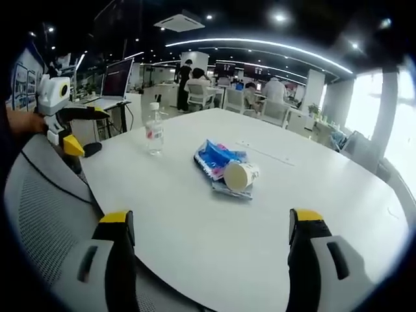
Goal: Arrange the tabletop items into an orderly group along one side of the table until the central work area is clear of visible clutter.
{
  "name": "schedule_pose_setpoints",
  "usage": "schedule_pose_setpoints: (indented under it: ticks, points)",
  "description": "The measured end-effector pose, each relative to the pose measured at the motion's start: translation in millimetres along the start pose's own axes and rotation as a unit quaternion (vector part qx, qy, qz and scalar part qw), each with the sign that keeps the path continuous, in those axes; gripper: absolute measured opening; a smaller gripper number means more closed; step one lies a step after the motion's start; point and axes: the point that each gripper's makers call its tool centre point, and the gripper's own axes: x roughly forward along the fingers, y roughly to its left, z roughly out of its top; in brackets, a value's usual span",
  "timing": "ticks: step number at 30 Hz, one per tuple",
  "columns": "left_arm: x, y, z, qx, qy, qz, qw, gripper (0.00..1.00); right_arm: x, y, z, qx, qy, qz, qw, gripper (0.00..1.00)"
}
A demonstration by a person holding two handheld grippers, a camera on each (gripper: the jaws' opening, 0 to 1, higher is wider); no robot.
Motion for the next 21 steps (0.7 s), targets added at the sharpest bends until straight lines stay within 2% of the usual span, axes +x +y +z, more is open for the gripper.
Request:
schedule_pose_setpoints:
  ticks: [13,17,21]
  points:
    - [0.8,-0.4,-2.3,-0.004,0.002,-0.006,1.0,0.99,0.0,-3.5,3.3,-0.012,-0.004,-0.011,0.9999,0.99]
    - [0.1,6.4,-3.9,-0.011,0.004,0.007,0.9999,0.99,-0.7,-5.8,3.6,-0.013,-0.005,-0.018,0.9998,0.99]
    - [0.5,5.9,-4.0,-0.01,0.005,0.006,0.9999,0.99,0.4,-5.6,2.7,-0.022,0.0,-0.021,0.9995,0.99]
